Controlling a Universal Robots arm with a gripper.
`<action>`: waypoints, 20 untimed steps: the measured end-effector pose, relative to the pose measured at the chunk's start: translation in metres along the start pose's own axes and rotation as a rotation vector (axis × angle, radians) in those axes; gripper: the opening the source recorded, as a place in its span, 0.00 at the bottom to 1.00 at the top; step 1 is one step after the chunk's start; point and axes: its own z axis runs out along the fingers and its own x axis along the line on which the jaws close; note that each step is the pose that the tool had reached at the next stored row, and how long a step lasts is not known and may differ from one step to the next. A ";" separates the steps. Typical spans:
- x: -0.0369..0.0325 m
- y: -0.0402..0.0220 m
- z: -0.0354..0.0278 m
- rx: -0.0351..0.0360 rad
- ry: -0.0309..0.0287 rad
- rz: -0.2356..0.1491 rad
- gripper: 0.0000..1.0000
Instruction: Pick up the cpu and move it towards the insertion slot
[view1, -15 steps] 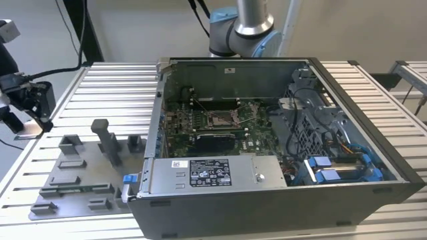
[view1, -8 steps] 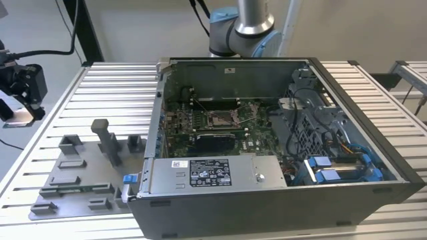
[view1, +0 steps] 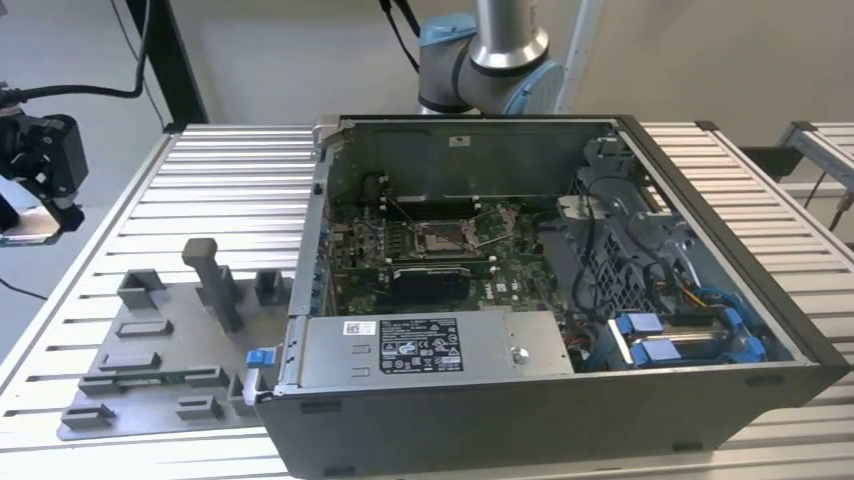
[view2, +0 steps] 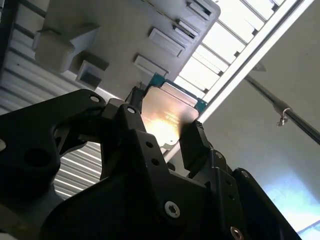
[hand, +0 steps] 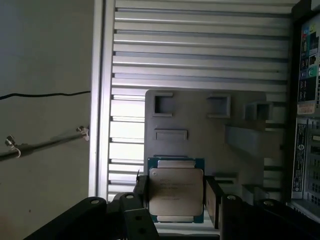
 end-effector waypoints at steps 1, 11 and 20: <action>0.0000 0.0000 -0.0004 0.0001 0.0001 0.000 0.00; 0.0000 0.0001 -0.0038 0.0000 0.0001 0.000 0.00; -0.0146 -0.0001 -0.0070 0.0001 0.0002 0.000 0.00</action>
